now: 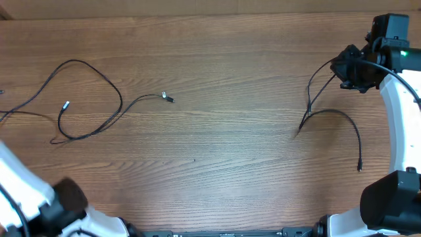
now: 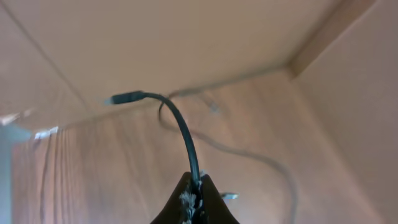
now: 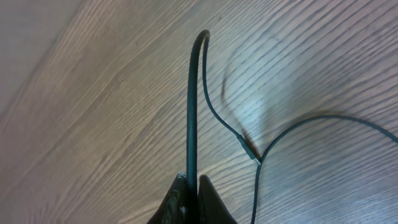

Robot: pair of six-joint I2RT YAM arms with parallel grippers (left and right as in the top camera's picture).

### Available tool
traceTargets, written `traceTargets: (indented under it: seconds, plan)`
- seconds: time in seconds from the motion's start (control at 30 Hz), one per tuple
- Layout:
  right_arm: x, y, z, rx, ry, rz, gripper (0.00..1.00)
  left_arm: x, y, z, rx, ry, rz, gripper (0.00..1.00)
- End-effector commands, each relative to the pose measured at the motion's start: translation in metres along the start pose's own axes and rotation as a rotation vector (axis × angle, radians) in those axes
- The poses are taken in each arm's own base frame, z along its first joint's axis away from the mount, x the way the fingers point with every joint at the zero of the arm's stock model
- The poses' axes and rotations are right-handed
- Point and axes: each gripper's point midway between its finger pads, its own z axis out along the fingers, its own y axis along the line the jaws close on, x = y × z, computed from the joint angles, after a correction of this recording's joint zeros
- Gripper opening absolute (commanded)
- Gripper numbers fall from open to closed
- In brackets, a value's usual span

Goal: Untangle cables

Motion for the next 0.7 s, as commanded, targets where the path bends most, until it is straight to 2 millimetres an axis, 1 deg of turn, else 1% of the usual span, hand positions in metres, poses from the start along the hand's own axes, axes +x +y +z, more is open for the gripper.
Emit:
traceTargets:
  seconds: [0.0, 0.03, 0.07, 0.1, 0.13, 0.17, 0.2, 0.27, 0.37, 0.47, 0.5, 0.6, 0.67]
  plan:
    - [0.002, 0.003, 0.001, -0.003, 0.007, -0.019, 0.04, 0.020, -0.002, 0.044, -0.098, 0.078, -0.003, 0.04]
    - [0.002, 0.003, 0.001, -0.003, 0.007, -0.019, 0.04, 0.025, -0.003, 0.052, -0.111, 0.099, 0.008, 0.04]
    - [0.003, 0.003, 0.001, -0.003, 0.008, -0.020, 0.04, 0.031, -0.005, 0.062, -0.118, 0.121, 0.019, 0.10]
    - [0.003, 0.003, 0.001, -0.003, 0.008, -0.021, 0.04, 0.036, -0.008, 0.070, -0.119, 0.143, 0.029, 0.23]
    - [0.003, 0.004, 0.001, -0.004, 0.008, -0.023, 0.04, 0.043, -0.011, 0.078, -0.115, 0.173, 0.044, 0.48]
    - [0.003, 0.005, 0.001, -0.005, 0.009, -0.025, 0.04, 0.051, -0.017, 0.086, -0.098, 0.209, 0.074, 0.63]
    - [0.004, 0.005, 0.001, -0.005, 0.009, -0.026, 0.04, 0.055, -0.018, 0.089, -0.093, 0.224, 0.079, 0.68]
    - [0.004, 0.006, 0.002, -0.006, 0.011, -0.032, 0.04, 0.056, -0.019, 0.090, -0.090, 0.231, 0.080, 0.74]
    - [0.007, 0.009, 0.002, -0.009, 0.014, -0.054, 0.04, 0.052, -0.021, 0.084, -0.070, 0.218, 0.071, 0.85]
    - [0.011, 0.014, 0.003, -0.015, 0.019, -0.070, 0.04, 0.048, -0.024, 0.070, -0.034, 0.203, 0.060, 0.88]
    - [0.014, 0.019, 0.003, -0.023, 0.025, -0.087, 0.04, 0.044, -0.027, 0.057, 0.005, 0.195, 0.051, 0.88]
    - [0.024, 0.039, 0.003, -0.109, 0.059, -0.176, 0.04, 0.045, -0.041, 0.028, 0.124, 0.199, 0.075, 0.87]
    - [0.033, 0.055, 0.001, -0.179, 0.086, -0.222, 0.04, 0.050, -0.059, 0.005, 0.243, 0.214, 0.114, 0.87]
